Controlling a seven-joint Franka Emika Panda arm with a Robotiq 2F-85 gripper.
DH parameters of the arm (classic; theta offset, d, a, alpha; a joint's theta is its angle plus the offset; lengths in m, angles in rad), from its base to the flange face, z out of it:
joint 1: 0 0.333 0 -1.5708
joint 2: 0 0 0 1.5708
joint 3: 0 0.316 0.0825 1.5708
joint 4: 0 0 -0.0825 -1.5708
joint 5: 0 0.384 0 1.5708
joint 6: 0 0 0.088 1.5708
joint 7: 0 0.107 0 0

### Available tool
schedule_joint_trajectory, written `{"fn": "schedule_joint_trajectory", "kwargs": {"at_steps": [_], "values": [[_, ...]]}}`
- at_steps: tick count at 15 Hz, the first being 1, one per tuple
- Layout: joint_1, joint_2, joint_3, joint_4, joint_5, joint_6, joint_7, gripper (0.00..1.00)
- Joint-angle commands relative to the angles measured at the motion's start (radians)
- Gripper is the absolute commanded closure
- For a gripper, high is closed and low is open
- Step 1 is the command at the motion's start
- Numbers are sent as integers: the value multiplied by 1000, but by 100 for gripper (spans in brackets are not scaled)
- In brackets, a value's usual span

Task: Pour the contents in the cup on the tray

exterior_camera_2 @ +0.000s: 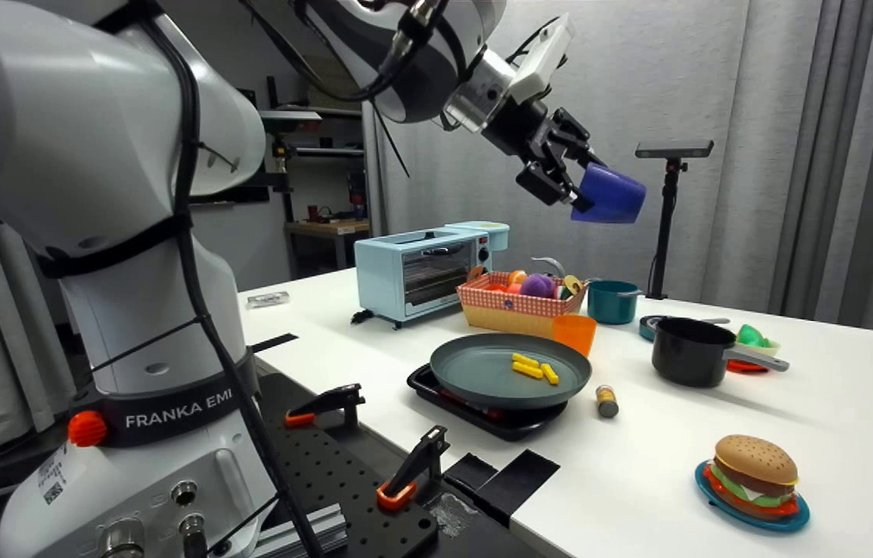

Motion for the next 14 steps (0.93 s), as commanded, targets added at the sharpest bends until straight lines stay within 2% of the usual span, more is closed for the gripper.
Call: {"fn": "schedule_joint_trajectory", "kwargs": {"at_steps": [1,5,8,11,14], "values": [[-7,-90,-13,12,-146,52,-19,50],[16,-112,-30,38,-312,73,40,50],[72,-123,-58,59,-429,53,129,50],[205,-118,-132,77,-585,-8,305,50],[356,-97,-226,56,-776,-128,528,50]]}}
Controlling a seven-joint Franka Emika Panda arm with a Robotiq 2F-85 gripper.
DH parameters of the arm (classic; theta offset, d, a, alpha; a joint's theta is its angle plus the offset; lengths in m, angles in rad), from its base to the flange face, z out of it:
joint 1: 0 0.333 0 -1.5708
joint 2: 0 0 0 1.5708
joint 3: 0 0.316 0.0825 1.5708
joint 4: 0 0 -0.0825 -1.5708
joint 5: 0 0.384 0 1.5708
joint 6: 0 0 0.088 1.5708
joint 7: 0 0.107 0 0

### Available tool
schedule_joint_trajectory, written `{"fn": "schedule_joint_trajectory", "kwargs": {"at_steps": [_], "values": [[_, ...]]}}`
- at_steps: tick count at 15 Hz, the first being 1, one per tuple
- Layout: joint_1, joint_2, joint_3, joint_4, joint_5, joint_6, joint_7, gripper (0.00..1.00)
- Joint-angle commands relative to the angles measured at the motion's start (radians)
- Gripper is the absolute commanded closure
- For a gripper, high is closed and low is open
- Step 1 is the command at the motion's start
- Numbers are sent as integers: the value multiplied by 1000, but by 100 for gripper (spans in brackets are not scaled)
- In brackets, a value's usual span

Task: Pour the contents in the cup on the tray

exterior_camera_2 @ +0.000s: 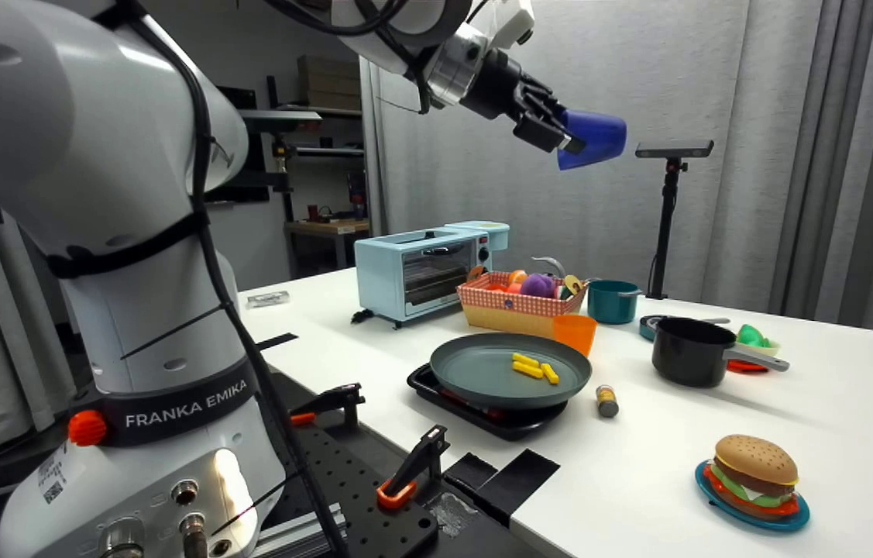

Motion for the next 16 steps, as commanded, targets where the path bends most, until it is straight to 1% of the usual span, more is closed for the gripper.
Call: {"fn": "schedule_joint_trajectory", "kwargs": {"at_steps": [1,2,4,8,9,14,15,16], "values": [[177,-5,-116,-37,-228,-146,264,50],[210,0,-141,-55,-289,-187,332,50],[250,15,-176,-88,-386,-255,436,50],[291,52,-212,-131,-538,-340,570,50],[311,69,-208,-117,-468,-351,509,50],[346,90,-209,-121,-461,-389,515,50],[339,94,-209,-121,-461,-389,524,50],[310,100,-207,-121,-460,-378,546,50]]}}
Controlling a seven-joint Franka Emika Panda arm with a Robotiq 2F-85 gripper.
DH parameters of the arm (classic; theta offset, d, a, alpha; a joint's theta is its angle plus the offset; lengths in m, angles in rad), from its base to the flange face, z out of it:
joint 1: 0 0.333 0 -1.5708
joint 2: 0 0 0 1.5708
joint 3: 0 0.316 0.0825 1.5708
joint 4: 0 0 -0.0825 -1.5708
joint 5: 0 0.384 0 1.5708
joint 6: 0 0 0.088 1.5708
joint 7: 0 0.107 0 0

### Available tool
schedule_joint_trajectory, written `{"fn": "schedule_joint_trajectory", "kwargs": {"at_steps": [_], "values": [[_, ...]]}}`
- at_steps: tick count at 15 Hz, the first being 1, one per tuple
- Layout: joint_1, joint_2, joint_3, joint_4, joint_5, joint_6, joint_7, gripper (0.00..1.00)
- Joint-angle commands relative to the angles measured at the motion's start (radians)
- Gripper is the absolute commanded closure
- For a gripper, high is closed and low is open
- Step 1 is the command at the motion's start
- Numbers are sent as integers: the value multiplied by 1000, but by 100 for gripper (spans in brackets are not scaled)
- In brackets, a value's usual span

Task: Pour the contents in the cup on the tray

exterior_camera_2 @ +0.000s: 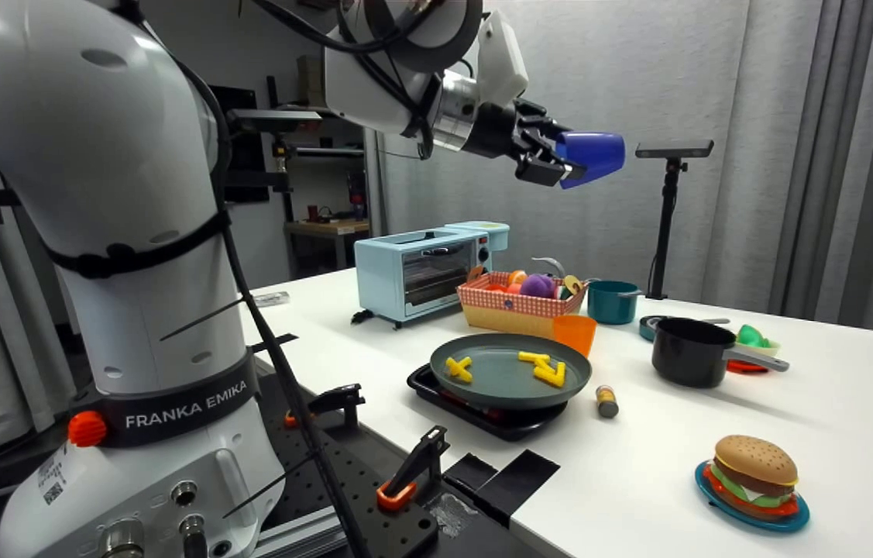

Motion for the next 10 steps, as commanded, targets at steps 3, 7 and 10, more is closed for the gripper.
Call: {"fn": "schedule_joint_trajectory", "kwargs": {"at_steps": [3,7,10], "values": [[-36,22,-29,0,78,-6,66,50],[-54,18,-52,11,261,12,75,50],[150,28,-281,9,415,-59,-5,50]]}}
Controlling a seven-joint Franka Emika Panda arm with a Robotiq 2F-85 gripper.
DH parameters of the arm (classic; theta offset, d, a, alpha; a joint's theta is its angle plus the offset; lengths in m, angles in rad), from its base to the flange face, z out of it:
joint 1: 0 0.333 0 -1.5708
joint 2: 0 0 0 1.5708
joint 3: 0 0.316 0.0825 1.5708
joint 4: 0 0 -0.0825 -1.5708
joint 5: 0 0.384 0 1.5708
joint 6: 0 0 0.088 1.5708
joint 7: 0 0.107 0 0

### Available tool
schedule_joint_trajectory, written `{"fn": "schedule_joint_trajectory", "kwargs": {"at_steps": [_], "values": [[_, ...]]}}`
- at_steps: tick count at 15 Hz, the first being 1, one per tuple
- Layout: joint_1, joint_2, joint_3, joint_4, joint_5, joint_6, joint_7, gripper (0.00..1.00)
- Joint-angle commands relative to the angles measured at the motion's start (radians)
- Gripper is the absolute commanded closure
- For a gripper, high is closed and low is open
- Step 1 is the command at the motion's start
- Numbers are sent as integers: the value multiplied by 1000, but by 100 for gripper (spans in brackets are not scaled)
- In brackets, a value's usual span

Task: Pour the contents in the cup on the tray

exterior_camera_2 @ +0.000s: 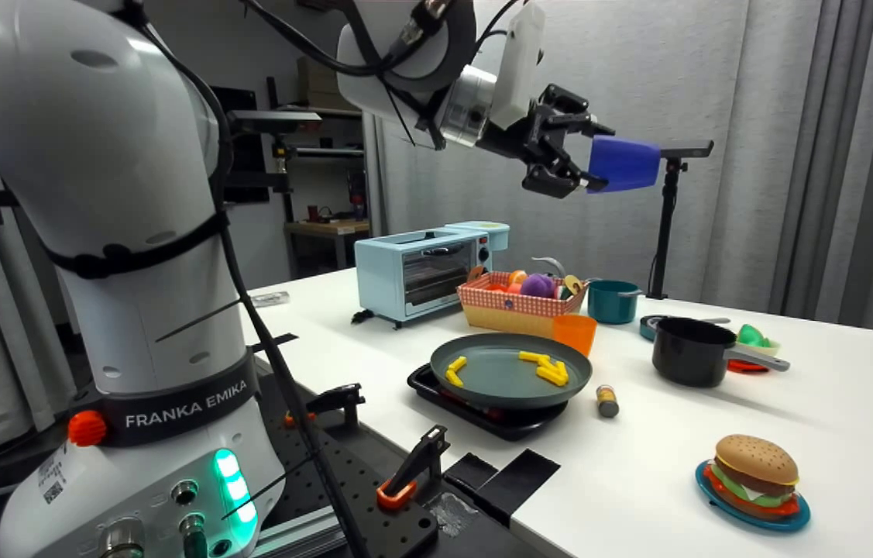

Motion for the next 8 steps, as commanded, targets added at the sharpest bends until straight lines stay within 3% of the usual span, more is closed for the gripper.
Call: {"fn": "schedule_joint_trajectory", "kwargs": {"at_steps": [1,6,7,8], "values": [[201,-6,-240,8,165,-61,-56,50],[299,-9,-392,24,406,-69,-47,50],[252,-5,-356,28,447,-47,-19,50],[258,-4,-367,30,494,-47,-14,50]]}}
